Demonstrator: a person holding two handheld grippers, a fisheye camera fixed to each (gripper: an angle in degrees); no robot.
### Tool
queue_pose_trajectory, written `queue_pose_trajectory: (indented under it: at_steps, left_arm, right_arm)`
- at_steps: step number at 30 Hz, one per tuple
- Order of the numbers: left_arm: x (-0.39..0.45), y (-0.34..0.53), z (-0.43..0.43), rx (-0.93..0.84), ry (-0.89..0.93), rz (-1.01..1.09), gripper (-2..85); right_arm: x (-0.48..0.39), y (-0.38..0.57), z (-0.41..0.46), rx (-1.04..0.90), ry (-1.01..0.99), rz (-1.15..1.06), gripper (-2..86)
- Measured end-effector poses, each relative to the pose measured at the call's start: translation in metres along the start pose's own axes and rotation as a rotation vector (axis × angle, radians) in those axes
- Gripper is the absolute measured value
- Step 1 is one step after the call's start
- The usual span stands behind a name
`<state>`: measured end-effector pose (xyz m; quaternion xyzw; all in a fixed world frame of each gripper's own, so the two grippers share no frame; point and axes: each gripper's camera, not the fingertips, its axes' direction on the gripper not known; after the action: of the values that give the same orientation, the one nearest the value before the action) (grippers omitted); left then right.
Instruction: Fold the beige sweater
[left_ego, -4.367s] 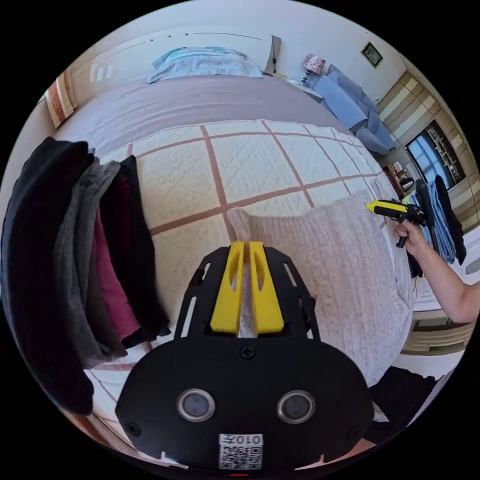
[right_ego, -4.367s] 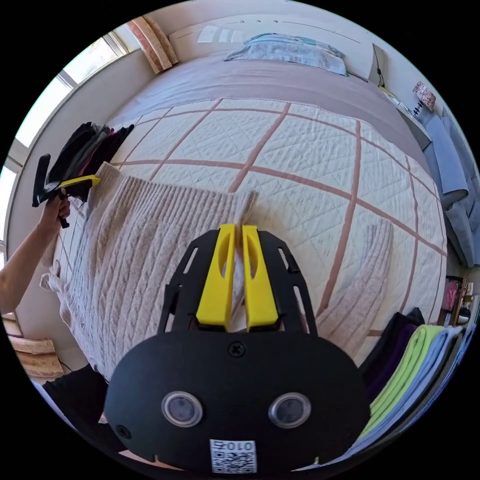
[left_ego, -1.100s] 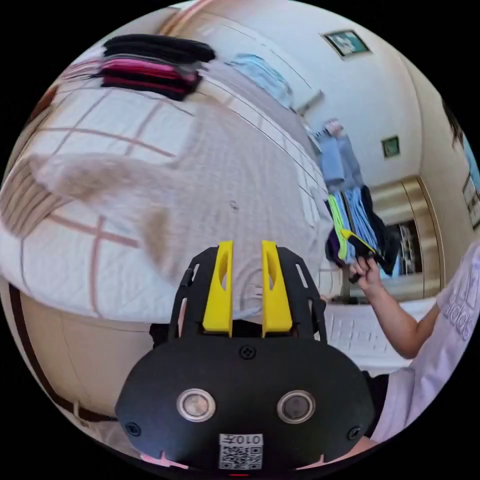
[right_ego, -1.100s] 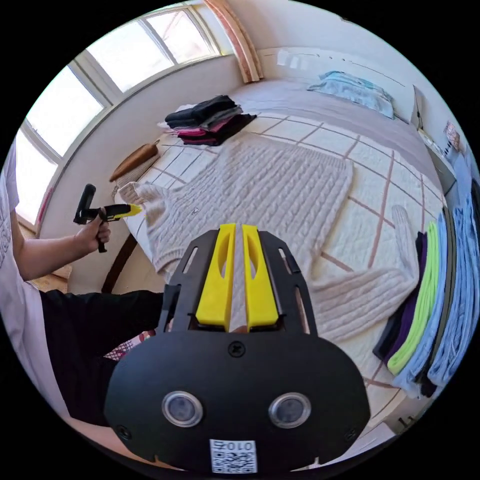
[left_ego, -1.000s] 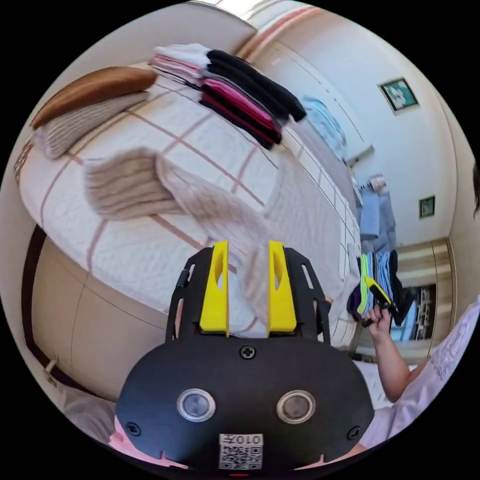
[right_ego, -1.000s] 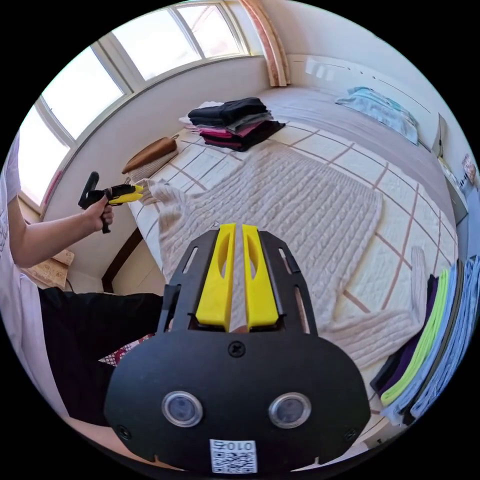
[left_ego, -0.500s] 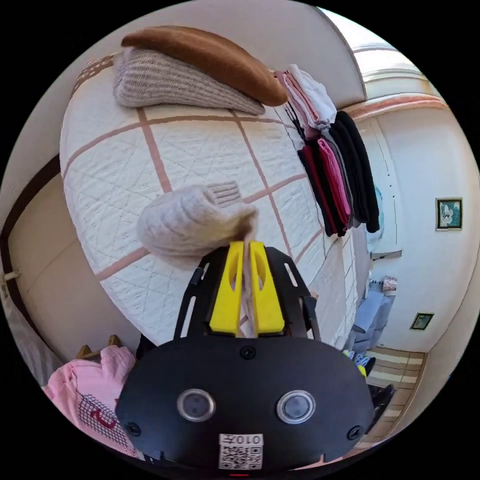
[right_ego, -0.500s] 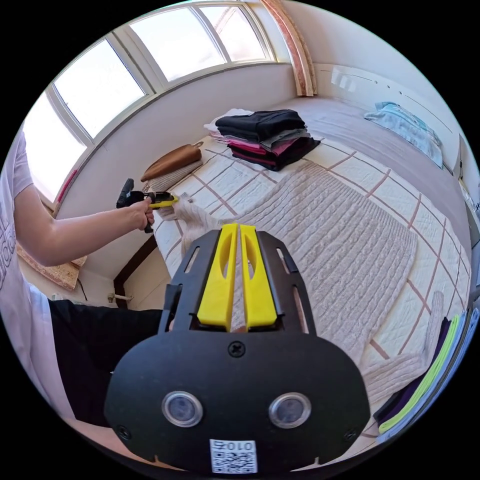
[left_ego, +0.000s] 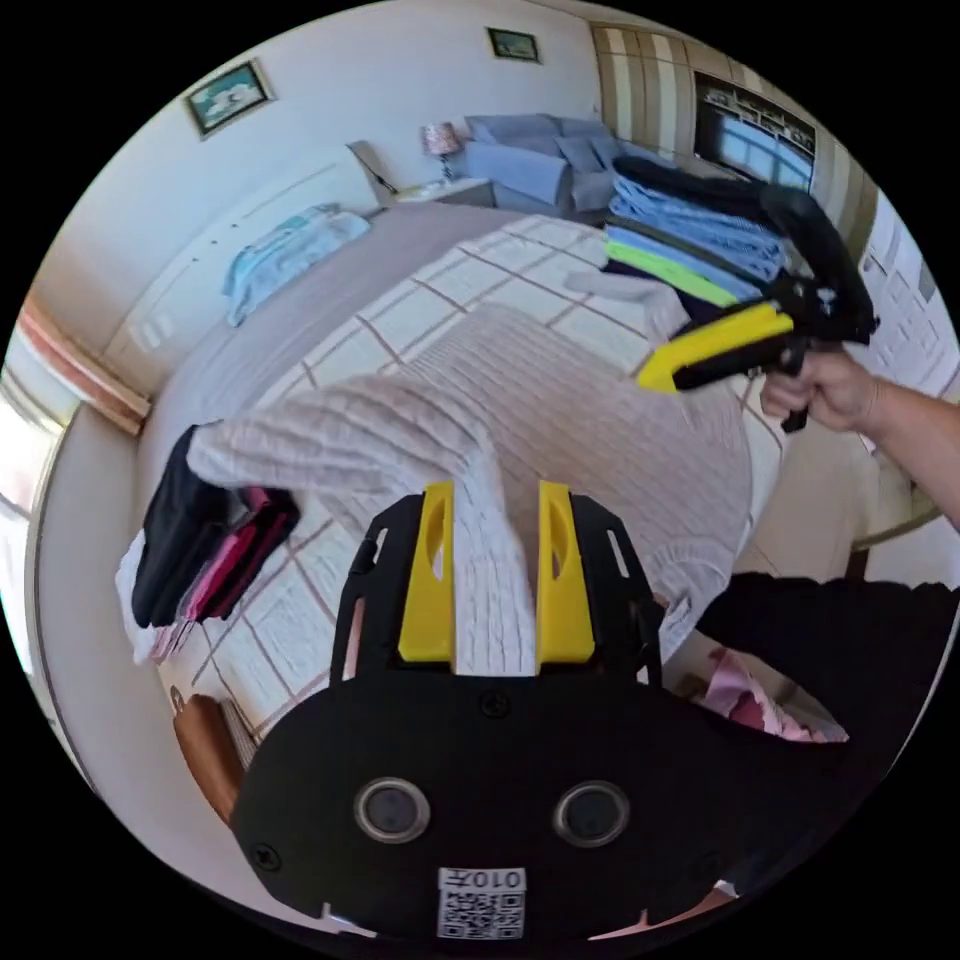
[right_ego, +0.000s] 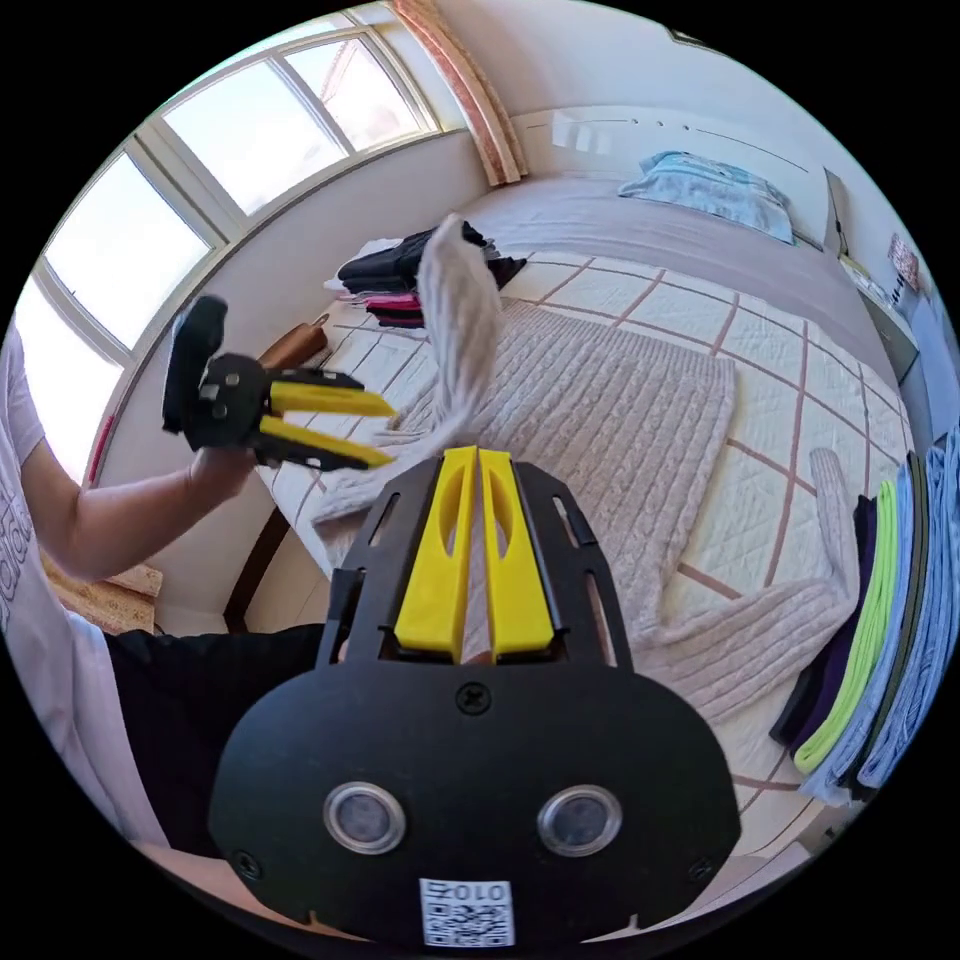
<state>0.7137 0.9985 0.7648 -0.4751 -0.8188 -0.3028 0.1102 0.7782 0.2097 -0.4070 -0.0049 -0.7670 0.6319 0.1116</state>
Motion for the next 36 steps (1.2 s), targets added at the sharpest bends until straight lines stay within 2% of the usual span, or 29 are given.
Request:
queue_pose_trajectory:
  at_steps: [1, 4, 8, 12, 18, 24, 28, 30, 32, 34, 36]
  left_arm:
    - [0.021, -0.001, 0.021, -0.088, 0.017, 0.045, 8.4]
    - [0.052, 0.02, 0.045, -0.208, 0.022, 0.025, 9.4]
    - [0.059, 0.053, 0.047, -0.288, -0.099, 0.022, 9.9]
    - [0.043, 0.073, 0.073, -0.429, -0.012, 0.062, 8.6]
    - [0.032, 0.07, 0.075, -0.414, -0.023, 0.169, 3.3]
    - [0.015, 0.098, 0.071, -0.367, 0.034, 0.139, 6.2]
    - [-0.022, 0.087, 0.058, -0.317, 0.252, 0.103, 10.4]
    - [-0.048, 0.081, 0.039, -0.225, 0.217, 0.08, 11.4]
    - [-0.075, 0.072, 0.024, -0.121, 0.165, 0.096, 12.1]
    - [-0.109, 0.055, 0.026, -0.062, 0.12, 0.198, 12.8]
    - [-0.131, 0.038, 0.043, -0.067, 0.151, 0.316, 13.1]
  right_arm:
    - [0.008, -0.002, -0.001, -0.007, 0.003, 0.038, 4.3]
    - [0.023, -0.016, 0.008, -0.077, 0.023, 0.077, 5.8]
    - [0.039, -0.053, 0.032, -0.133, 0.047, 0.133, 7.5]
    - [0.049, -0.09, 0.059, -0.128, 0.002, 0.21, 8.0]
    - [0.055, -0.164, 0.083, -0.165, 0.144, 0.179, 8.4]
    - [0.037, -0.233, 0.091, -0.182, 0.15, 0.098, 8.6]
    - [0.019, -0.264, 0.1, -0.209, 0.258, -0.004, 10.5]
    - [0.014, -0.282, 0.098, -0.189, 0.306, -0.087, 11.3]
    - [0.003, -0.309, 0.102, -0.213, 0.408, -0.283, 12.7]
    - [-0.007, -0.327, 0.116, -0.271, 0.488, -0.47, 13.6]
    - [-0.016, -0.341, 0.137, -0.378, 0.538, -0.677, 14.1]
